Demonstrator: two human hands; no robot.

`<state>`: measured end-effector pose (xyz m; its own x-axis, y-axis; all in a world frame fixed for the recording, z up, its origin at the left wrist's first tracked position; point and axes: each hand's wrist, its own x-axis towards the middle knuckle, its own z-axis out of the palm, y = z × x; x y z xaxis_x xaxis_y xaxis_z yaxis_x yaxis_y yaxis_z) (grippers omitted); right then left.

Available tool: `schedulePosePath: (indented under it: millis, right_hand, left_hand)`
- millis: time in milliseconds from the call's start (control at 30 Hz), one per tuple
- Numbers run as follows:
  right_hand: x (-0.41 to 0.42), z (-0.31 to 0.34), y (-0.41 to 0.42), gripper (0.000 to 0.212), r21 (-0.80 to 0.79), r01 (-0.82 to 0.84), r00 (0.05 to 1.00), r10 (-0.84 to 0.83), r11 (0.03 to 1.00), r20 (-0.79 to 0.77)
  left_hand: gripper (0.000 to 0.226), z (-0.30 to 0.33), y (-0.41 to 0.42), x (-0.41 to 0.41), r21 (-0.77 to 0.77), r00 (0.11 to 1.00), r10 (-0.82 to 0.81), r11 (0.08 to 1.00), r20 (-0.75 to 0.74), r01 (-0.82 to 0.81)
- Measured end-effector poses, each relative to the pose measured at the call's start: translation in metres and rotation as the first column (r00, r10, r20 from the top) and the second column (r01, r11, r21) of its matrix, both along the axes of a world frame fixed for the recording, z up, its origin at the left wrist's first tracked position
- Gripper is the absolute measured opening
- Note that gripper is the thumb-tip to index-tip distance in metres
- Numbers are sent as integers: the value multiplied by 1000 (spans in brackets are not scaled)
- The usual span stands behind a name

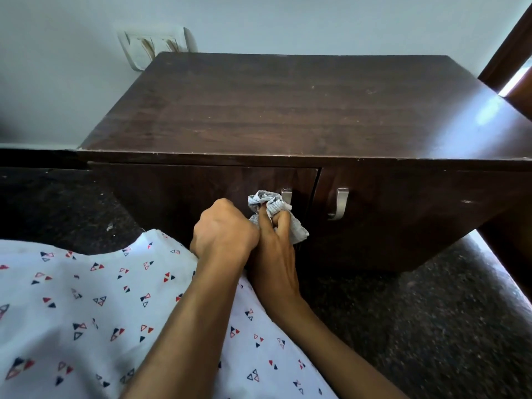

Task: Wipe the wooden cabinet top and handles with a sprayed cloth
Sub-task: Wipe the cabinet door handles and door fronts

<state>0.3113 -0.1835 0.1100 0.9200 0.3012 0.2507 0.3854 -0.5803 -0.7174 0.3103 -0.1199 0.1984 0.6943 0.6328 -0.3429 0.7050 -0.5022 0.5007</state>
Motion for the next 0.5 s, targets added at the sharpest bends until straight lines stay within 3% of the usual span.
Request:
schedulePosePath:
  millis: [67, 133, 300, 367, 433, 500]
  right_hand:
    - [-1, 7, 3, 47, 20, 44, 999, -44, 999, 0]
    - [0, 13, 9, 53, 7, 91, 989, -92, 996, 117]
    - [4, 3, 10, 52, -54, 85, 980, -73, 995, 184]
    - [0, -2, 5, 48, -86, 56, 997, -51, 995, 61]
    - [-3, -6, 0, 46, -25, 18, 987, -22, 1000, -162]
    - [-2, -9, -3, 49, 29, 42, 958, -32, 999, -286]
  left_hand:
    - [24, 2, -1, -1, 2, 1000, 19, 1000, 25, -19]
    - [26, 5, 0, -1, 6, 997, 42, 999, 70, -42]
    - [28, 7, -2, 0, 18, 997, 22, 1000, 81, -23]
    - [27, 7, -2, -1, 19, 998, 6, 1000, 60, -7]
    - [26, 6, -2, -2, 25, 998, 2, 1000, 60, -4]
    - [26, 8, -2, -3, 32, 998, 5, 999, 65, -7]
